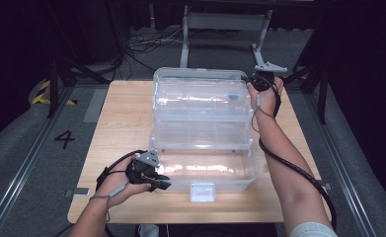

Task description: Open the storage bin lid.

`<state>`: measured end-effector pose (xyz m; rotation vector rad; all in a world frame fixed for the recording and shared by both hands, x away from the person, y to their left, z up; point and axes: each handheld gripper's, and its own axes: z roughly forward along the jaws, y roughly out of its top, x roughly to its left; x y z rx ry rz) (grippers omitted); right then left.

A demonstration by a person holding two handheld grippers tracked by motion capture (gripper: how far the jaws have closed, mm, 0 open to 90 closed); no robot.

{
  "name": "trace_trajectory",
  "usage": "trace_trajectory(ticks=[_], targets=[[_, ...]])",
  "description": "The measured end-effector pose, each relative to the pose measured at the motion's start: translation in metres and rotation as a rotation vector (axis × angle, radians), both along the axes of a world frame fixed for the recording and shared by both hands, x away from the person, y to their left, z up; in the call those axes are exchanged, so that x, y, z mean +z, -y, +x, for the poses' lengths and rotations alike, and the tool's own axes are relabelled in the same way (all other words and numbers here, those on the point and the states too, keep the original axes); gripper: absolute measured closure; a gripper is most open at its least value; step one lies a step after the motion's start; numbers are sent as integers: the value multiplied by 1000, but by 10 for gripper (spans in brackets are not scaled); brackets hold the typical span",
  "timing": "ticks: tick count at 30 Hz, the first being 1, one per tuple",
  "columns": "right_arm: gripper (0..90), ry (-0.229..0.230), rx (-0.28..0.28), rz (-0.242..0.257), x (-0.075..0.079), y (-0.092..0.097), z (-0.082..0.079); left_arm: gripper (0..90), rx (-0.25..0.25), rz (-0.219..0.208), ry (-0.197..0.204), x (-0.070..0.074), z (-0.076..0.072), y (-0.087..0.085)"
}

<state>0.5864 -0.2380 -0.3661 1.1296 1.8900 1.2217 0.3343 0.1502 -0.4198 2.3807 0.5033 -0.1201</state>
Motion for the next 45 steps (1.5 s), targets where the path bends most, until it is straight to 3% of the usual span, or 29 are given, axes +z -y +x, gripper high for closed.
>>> trace_trajectory(ticks=[9,45], targets=[[824,-12,21,22,-6,3,5,761,-1,0,-2,0,0,0],[822,-98,27,2,-30,2,23,756,12,-7,18,-1,-2,0]])
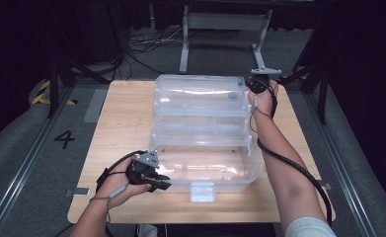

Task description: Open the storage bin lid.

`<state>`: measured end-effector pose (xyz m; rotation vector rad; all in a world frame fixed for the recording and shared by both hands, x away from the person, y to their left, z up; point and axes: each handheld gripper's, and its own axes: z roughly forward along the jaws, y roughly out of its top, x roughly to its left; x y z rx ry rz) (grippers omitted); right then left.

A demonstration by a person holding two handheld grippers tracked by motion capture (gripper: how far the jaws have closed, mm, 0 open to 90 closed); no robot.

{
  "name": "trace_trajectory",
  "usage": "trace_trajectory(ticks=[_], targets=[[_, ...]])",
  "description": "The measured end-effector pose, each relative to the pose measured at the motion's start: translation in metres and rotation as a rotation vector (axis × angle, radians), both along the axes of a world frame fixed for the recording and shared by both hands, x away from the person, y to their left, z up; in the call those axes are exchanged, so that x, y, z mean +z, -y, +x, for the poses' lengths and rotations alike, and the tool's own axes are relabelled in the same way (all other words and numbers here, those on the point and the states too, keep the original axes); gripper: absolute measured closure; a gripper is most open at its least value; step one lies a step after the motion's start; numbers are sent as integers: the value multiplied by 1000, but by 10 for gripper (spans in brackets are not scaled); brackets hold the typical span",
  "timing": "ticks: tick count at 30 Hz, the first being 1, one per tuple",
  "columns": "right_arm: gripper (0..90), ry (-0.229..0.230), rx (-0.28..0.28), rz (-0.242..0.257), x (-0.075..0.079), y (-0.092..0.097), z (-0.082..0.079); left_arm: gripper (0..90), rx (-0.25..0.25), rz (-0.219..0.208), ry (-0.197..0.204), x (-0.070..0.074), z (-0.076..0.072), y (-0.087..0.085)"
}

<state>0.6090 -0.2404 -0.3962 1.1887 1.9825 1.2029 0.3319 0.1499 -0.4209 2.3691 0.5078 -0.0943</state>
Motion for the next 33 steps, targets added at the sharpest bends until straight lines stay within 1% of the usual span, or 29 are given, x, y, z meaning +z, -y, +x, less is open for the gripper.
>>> trace_trajectory(ticks=[7,10,11,14,15,17,18,21,23,25,26,27,28,29,31,33], targets=[[819,-16,0,-17,-5,-2,4,749,5,2,9,0,-1,0],[816,-17,-1,-12,-8,-1,5,748,7,2,10,0,-2,0],[813,-18,4,-6,-8,-1,5,747,9,3,10,0,-2,0],[802,-16,19,-10,-7,0,6,745,12,3,10,0,-1,1],[785,-17,21,-13,-6,0,5,743,14,4,8,0,-1,1],[724,-7,18,5,-4,2,4,739,16,6,3,1,-1,1],[706,-4,15,18,-2,4,3,740,15,4,0,1,-1,1],[683,1,23,38,3,8,0,715,8,-30,-8,5,-1,1],[670,11,31,37,8,10,-4,707,10,-26,0,7,-1,1],[659,19,35,39,14,13,-7,693,10,-29,-1,9,-1,1],[659,19,35,39,14,13,-7,693,11,-39,-1,12,-1,1],[651,26,42,40,18,15,-10,685,13,-41,2,13,0,0],[639,34,51,43,24,18,-14,665,18,-51,4,16,1,-2],[639,34,51,43,24,18,-14,655,18,-51,4,16,1,-2],[620,43,59,50,30,21,-19,641,37,-63,8,20,2,-5],[609,49,68,67,37,24,-25,622,52,-74,14,23,3,-9]])
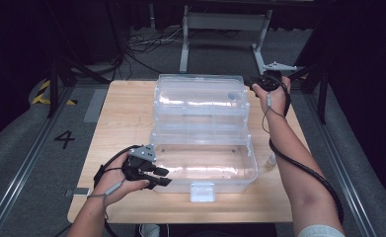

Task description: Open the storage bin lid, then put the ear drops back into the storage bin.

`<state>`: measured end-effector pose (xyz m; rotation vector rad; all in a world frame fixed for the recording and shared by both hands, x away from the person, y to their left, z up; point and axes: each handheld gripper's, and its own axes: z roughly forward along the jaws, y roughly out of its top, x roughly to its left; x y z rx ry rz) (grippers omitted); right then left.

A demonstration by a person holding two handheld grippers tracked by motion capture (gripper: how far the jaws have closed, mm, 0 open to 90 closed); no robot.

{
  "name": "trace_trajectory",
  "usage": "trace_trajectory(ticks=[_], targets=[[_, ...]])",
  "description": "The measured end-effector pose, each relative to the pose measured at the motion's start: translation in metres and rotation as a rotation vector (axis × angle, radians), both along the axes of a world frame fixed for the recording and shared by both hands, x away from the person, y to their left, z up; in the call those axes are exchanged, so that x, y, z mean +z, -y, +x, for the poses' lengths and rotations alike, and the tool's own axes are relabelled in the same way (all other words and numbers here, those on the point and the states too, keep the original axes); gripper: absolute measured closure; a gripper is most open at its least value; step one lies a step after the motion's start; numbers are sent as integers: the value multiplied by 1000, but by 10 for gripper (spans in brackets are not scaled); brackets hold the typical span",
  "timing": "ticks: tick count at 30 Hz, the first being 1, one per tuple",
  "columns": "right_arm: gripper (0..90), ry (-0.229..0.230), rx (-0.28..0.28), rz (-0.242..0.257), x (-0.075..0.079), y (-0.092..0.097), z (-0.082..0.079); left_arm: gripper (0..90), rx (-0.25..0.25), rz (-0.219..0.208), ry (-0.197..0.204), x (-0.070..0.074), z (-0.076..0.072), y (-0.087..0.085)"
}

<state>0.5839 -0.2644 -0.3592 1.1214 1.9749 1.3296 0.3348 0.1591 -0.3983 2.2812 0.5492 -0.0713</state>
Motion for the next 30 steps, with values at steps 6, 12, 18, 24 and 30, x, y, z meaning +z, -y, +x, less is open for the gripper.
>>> trace_trajectory(ticks=[6,12,18,24,30], targets=[[592,15,32,-7,14,9,-18,610,44,-12,17,7,3,-10],[580,34,50,2,27,21,-36,602,50,-46,24,13,2,-17],[573,40,66,5,35,34,-53,589,72,-67,33,19,0,-27],[565,32,93,5,42,45,-71,576,104,-77,32,22,-2,-38],[559,18,122,15,46,52,-86,548,127,-77,37,24,-3,-44]])
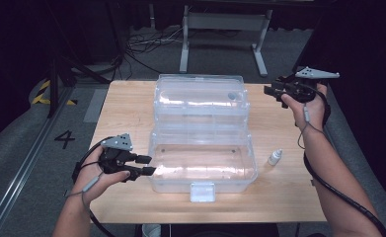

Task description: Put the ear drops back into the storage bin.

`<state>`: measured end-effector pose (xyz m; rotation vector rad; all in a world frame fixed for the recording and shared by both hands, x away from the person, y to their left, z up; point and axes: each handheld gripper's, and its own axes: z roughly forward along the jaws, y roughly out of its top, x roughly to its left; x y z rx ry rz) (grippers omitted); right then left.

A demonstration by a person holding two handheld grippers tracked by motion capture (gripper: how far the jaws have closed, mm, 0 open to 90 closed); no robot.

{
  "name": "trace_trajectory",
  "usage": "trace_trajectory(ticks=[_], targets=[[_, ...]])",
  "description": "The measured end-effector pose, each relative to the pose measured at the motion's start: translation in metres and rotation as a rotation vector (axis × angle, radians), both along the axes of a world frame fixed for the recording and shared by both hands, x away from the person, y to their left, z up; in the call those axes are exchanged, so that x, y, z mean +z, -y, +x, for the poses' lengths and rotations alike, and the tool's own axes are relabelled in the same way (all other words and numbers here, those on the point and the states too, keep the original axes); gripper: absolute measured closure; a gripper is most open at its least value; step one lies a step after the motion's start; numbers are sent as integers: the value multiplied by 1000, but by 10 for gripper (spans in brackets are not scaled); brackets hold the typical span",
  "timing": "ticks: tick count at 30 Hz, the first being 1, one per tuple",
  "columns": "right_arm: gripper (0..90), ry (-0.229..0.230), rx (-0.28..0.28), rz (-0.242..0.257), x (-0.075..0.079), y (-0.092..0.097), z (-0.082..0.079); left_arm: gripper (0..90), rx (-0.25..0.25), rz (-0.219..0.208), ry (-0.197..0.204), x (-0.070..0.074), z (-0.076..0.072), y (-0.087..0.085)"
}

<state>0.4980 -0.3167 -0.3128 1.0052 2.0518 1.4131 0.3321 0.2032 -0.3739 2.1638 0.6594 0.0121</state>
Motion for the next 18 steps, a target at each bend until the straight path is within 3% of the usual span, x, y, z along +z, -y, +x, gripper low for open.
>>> trace_trajectory(ticks=[10,18], targets=[[546,-20,66,-36,6,11,-25,520,61,-6,-2,2,1,-14],[539,-63,111,-84,9,20,-43,507,125,-11,-6,0,3,-24]])
